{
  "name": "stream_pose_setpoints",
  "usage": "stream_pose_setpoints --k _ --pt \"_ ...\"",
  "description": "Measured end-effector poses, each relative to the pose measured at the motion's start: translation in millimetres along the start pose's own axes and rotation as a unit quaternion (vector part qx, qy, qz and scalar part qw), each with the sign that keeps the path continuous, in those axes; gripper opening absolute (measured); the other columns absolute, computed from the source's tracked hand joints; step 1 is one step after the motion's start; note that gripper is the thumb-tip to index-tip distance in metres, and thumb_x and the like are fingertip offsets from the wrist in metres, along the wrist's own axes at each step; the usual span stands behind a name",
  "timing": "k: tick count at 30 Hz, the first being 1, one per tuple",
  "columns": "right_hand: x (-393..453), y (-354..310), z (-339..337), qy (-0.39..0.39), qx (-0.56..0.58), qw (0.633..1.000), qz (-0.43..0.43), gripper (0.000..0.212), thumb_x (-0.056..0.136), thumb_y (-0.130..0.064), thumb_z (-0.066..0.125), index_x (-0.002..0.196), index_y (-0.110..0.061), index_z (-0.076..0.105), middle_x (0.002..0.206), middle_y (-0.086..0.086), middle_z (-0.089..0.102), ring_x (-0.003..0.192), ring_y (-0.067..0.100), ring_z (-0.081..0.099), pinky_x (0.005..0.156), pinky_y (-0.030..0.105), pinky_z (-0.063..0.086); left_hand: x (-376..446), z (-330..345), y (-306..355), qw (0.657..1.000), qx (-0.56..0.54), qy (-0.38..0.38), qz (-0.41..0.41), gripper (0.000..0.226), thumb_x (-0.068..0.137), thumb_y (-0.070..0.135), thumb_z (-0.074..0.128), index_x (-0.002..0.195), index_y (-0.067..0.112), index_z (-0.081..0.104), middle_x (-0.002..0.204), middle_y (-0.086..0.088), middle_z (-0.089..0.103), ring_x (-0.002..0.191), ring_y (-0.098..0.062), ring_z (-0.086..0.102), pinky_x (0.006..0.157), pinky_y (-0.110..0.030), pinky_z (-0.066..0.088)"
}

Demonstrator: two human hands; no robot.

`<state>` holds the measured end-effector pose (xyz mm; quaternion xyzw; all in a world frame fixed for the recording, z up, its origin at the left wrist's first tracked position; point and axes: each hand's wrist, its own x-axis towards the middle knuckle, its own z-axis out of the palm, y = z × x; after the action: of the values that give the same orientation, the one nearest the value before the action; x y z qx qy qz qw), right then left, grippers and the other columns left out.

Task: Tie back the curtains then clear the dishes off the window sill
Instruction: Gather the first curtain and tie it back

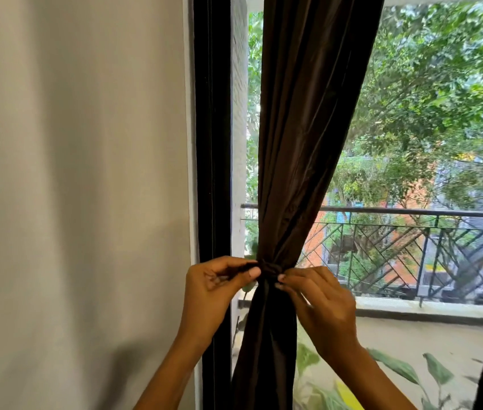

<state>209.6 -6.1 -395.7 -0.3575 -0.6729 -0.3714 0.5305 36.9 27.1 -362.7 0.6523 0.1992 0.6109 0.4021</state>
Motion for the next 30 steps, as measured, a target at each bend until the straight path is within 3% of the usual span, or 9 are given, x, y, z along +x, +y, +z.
stream_pose_setpoints --k 4,7,8,12,17,21,25,30 --pt "0 2 -2 0.0 -0.012 1.0 0.01 0.027 0.095 -0.017 0.056 0.083 0.0 0.073 0.093 0.01 0.072 0.085 0.021 0.064 0.085 0.015 0.046 2 5 -4 0.998 -0.045 0.003 -0.043 0.022 0.069 0.014 0.073 0.09 0.005 0.074 0.081 -0.011 0.074 0.08 -0.026 0.071 0.074 -0.025 0.057" --pt "-2 -2 -1 0.013 0.104 0.986 0.131 0.046 0.092 -0.044 0.053 0.088 -0.001 0.07 0.094 -0.019 0.068 0.087 -0.001 0.063 0.079 0.007 0.046 4 7 -10 0.994 -0.07 0.012 -0.077 0.026 0.068 0.018 0.072 0.09 0.005 0.074 0.082 -0.015 0.073 0.081 -0.033 0.069 0.074 -0.029 0.058" --pt "-2 -3 1 0.016 0.094 0.983 0.156 0.053 0.09 -0.049 0.052 0.089 0.001 0.069 0.092 -0.022 0.067 0.087 -0.005 0.062 0.078 0.005 0.045 5 8 -12 0.994 -0.075 0.015 -0.084 0.025 0.069 0.017 0.072 0.09 0.004 0.074 0.082 -0.014 0.073 0.081 -0.032 0.069 0.074 -0.027 0.058" --pt "-1 2 -3 -0.03 0.001 0.997 0.077 0.028 0.094 -0.021 0.053 0.086 -0.001 0.07 0.09 0.006 0.068 0.082 0.013 0.064 0.079 0.011 0.047 8 12 -15 0.991 -0.092 0.04 -0.094 0.015 0.077 0.008 0.069 0.09 0.003 0.073 0.081 -0.012 0.074 0.077 -0.026 0.071 0.072 -0.026 0.058" --pt "-6 18 -6 -0.068 -0.017 0.989 0.127 0.02 0.093 -0.028 0.048 0.087 -0.014 0.061 0.085 -0.005 0.063 0.065 0.014 0.06 0.057 0.026 0.048 19 5 -24 0.981 -0.092 0.146 -0.09 0.008 0.079 0.001 0.069 0.084 0.007 0.071 0.071 -0.007 0.073 0.068 -0.018 0.071 0.065 -0.02 0.057" --pt "-15 38 -15 -0.093 -0.006 0.982 0.166 0.008 0.093 -0.033 0.048 0.089 -0.027 0.052 0.085 -0.012 0.061 0.063 0.016 0.061 0.052 0.039 0.052 21 8 -36 0.98 -0.049 0.184 -0.065 0.01 0.078 0.004 0.071 0.081 0.013 0.072 0.069 -0.004 0.073 0.067 -0.02 0.071 0.072 -0.031 0.06" --pt "-19 40 -12 -0.083 0.001 0.965 0.249 0.012 0.091 -0.021 0.059 0.087 -0.03 0.052 0.086 -0.014 0.062 0.074 0.001 0.06 0.056 0.036 0.054 15 14 -44 0.991 0.015 0.137 -0.001 0.009 0.079 0.012 0.07 0.088 0.014 0.073 0.08 -0.002 0.074 0.078 -0.02 0.071 0.077 -0.038 0.057" --pt "-28 30 -14 -0.056 -0.017 0.966 0.251 0.011 0.091 -0.018 0.06 0.098 -0.026 0.058 0.102 -0.013 0.061 0.087 0.002 0.061 0.064 0.028 0.055 5 15 -41 0.982 0.12 0.111 0.097 0.019 0.082 0.01 0.069 0.094 0.026 0.07 0.087 0.01 0.072 0.084 -0.009 0.069 0.072 -0.016 0.054"
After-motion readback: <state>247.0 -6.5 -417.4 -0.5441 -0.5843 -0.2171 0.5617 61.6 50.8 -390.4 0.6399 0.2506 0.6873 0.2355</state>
